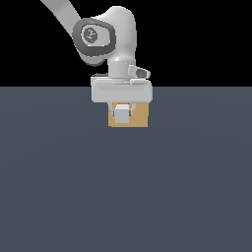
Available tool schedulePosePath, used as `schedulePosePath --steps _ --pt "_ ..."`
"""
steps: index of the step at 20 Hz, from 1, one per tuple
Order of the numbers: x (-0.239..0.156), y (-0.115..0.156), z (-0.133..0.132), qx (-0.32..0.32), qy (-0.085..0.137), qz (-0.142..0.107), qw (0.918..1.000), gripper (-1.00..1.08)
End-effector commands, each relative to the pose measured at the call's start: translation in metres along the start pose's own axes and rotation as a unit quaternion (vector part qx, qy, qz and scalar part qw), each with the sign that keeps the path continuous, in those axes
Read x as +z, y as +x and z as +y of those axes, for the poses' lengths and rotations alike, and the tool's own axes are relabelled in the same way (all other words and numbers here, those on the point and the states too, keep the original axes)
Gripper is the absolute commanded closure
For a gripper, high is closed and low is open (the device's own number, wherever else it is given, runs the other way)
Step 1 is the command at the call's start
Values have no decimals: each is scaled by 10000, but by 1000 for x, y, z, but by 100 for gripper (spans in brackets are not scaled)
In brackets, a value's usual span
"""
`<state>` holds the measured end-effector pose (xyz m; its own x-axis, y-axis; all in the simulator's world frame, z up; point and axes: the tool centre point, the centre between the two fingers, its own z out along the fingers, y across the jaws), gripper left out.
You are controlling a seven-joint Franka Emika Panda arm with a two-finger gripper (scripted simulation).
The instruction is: Insert the peg into the horizontal hole in a box.
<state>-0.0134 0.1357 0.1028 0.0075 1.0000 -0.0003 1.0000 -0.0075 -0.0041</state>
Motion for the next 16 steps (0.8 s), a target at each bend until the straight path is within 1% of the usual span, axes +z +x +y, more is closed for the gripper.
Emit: schedulePosePath --steps 1,6,9,12,16 --pt "-4 1 3 0 -36 12 10000 108" --pt "-2 2 1 0 -15 5 10000 108" --pt "-2 11 1 0 -15 5 10000 108" --pt "-2 27 1 1 -18 7 10000 108" --pt "-3 60 0 1 -24 9 10000 108"
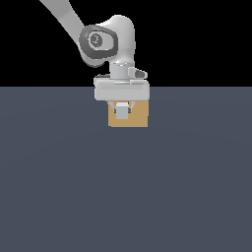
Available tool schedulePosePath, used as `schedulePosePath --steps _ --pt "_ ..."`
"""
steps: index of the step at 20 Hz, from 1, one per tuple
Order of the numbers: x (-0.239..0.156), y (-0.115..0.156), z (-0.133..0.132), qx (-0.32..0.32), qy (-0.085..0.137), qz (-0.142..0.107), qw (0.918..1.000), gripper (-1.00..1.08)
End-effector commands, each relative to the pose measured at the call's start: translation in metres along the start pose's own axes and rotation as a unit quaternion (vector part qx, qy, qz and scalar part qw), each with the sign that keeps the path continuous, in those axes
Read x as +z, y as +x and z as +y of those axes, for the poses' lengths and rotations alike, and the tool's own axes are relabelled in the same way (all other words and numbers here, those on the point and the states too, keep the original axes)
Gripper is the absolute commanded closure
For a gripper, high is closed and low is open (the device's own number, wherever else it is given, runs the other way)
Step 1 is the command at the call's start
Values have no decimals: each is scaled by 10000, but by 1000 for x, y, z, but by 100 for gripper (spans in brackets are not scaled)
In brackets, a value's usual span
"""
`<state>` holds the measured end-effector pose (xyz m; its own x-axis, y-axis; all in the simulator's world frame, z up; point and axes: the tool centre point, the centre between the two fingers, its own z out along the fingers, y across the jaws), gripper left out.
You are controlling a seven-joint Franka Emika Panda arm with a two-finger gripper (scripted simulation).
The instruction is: Insert the peg into the horizontal hole in a box.
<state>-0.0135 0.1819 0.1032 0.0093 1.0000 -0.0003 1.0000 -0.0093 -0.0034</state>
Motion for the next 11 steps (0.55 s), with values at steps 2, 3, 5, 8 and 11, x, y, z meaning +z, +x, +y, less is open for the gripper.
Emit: schedulePosePath --steps 2,3,5,8,11 --pt "-3 30 1 -7 -25 10 10000 108" --pt "-3 37 1 -7 -28 11 10000 108" --pt "-3 48 1 -7 -28 11 10000 108" --pt "-3 58 2 -7 -31 12 10000 108" --pt "-3 61 2 -7 -31 12 10000 108"
